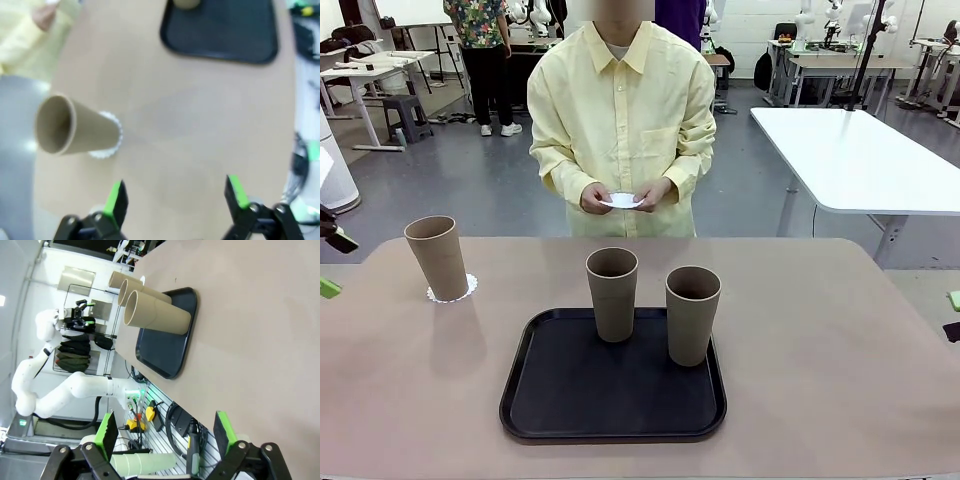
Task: Place coasters on the table and set cups on them.
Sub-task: Pick up one Reusable plastic cup and place it on a coaster set by the human.
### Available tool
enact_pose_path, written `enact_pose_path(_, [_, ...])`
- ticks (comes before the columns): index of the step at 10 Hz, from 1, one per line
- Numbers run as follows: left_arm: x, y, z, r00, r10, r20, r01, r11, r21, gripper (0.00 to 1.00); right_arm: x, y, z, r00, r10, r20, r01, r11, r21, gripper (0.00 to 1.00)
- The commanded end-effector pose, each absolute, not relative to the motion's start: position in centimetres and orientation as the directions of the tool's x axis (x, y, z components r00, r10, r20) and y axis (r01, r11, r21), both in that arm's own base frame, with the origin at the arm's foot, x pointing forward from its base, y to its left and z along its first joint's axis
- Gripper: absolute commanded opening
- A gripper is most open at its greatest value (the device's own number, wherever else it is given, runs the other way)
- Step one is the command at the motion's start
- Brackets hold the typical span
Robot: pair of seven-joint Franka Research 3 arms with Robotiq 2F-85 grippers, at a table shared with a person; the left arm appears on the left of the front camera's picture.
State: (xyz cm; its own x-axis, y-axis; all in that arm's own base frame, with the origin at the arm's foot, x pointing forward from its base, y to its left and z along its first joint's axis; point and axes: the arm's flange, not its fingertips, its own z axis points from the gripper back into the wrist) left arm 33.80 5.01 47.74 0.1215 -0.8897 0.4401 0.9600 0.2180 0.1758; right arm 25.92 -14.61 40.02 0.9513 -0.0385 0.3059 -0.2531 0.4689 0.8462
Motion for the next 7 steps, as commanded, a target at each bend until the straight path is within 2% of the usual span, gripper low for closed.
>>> enact_pose_path(1, [30.5, 2.5, 49.2, 0.124, -0.912, 0.39, 0.968, 0.198, 0.156, 1.0, 25.9, -14.8, 40.0, 0.95, -0.038, 0.311, -0.26, 0.462, 0.848, 1.0])
enact_pose_path(5, [31.0, 1.2, 51.9, 0.117, -0.924, 0.364, 0.95, 0.21, 0.229, 1.0, 25.9, -14.8, 40.0, 0.95, -0.038, 0.311, -0.26, 0.462, 0.848, 1.0])
enact_pose_path(7, [30.5, 1.1, 52.2, 0.115, -0.922, 0.369, 0.959, 0.2, 0.201, 1.0, 25.9, -14.8, 40.0, 0.95, -0.038, 0.311, -0.26, 0.462, 0.848, 1.0])
